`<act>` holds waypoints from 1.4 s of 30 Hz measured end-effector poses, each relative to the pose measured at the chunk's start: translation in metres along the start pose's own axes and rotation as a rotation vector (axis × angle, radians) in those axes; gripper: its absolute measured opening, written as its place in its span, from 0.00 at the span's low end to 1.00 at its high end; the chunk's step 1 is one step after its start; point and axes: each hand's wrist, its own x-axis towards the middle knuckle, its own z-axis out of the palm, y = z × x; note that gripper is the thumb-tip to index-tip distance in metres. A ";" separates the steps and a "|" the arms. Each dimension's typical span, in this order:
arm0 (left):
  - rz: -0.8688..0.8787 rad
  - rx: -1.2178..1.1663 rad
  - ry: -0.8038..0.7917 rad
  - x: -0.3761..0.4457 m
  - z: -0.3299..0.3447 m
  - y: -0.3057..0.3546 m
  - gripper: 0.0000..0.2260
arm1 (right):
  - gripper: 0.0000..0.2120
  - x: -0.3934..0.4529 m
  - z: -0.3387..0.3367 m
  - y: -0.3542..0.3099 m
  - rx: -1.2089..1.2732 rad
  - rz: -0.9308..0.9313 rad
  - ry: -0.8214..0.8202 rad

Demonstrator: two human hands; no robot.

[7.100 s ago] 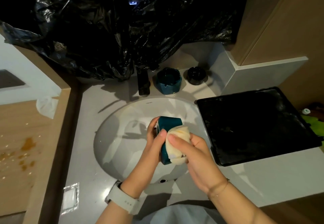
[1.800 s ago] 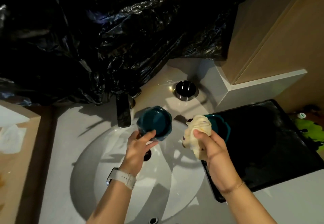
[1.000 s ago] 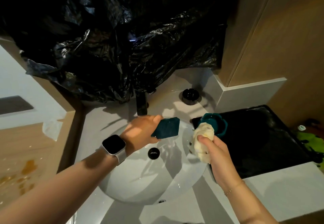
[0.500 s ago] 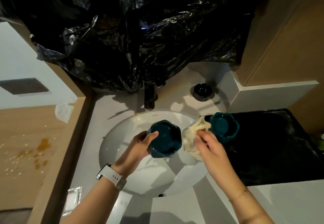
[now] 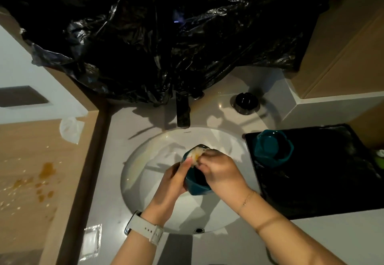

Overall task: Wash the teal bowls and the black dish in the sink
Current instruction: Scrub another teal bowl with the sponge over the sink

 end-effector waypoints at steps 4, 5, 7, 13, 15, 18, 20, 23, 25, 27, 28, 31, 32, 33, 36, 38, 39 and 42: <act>-0.024 -0.023 0.077 0.004 -0.019 0.002 0.21 | 0.08 0.005 -0.004 -0.014 -0.035 -0.079 -0.635; -0.038 -0.035 0.094 0.005 -0.025 0.002 0.20 | 0.07 0.007 -0.005 -0.014 -0.209 -0.193 -0.714; -0.046 -0.027 0.096 0.005 -0.034 0.003 0.21 | 0.06 0.012 -0.013 -0.022 -0.368 -0.216 -0.872; -0.045 0.015 0.023 0.008 -0.034 0.000 0.17 | 0.07 0.022 0.000 -0.041 -0.771 -0.172 -0.804; -0.016 -0.002 -0.010 0.010 -0.037 0.004 0.14 | 0.08 0.023 0.005 -0.041 -0.796 -0.195 -0.668; 0.003 -0.052 -0.001 0.009 -0.047 0.003 0.11 | 0.12 0.022 0.007 -0.029 -0.595 -0.288 -0.595; -0.018 -0.041 0.014 0.008 -0.052 0.000 0.12 | 0.13 0.015 0.013 -0.027 -0.470 -0.310 -0.613; -0.135 -0.103 0.051 0.010 -0.056 -0.006 0.12 | 0.14 0.005 0.020 -0.032 -0.425 -0.287 -0.735; -0.155 -0.106 0.098 0.010 -0.058 -0.006 0.11 | 0.14 0.007 0.013 -0.036 -0.497 -0.233 -0.870; -0.102 0.003 0.109 0.011 -0.057 -0.009 0.10 | 0.11 0.010 0.005 -0.041 -0.593 -0.165 -0.971; -0.078 0.056 0.110 0.010 -0.054 -0.009 0.10 | 0.10 0.012 0.004 -0.042 -0.663 -0.163 -0.988; -0.078 0.009 0.102 0.012 -0.040 -0.013 0.10 | 0.10 0.018 0.018 -0.047 -0.980 -0.219 -0.836; -0.079 -0.015 0.102 0.013 -0.035 -0.012 0.12 | 0.11 0.020 0.022 -0.046 -1.014 -0.226 -0.749; -0.075 -0.031 0.097 0.014 -0.033 -0.011 0.13 | 0.11 0.023 0.025 -0.044 -1.011 -0.221 -0.688; -0.053 -0.109 0.092 0.014 -0.032 -0.014 0.15 | 0.11 0.026 0.023 -0.024 -0.739 -0.226 -0.576; -0.041 -0.126 0.084 0.011 -0.033 -0.019 0.16 | 0.13 0.021 0.019 -0.015 -0.482 -0.242 -0.581; -0.045 -0.138 0.085 0.010 -0.033 -0.022 0.16 | 0.14 0.019 0.018 -0.012 -0.404 -0.266 -0.621; -0.084 -0.149 0.088 0.008 -0.031 -0.024 0.15 | 0.14 0.018 0.011 -0.012 -0.321 -0.221 -0.753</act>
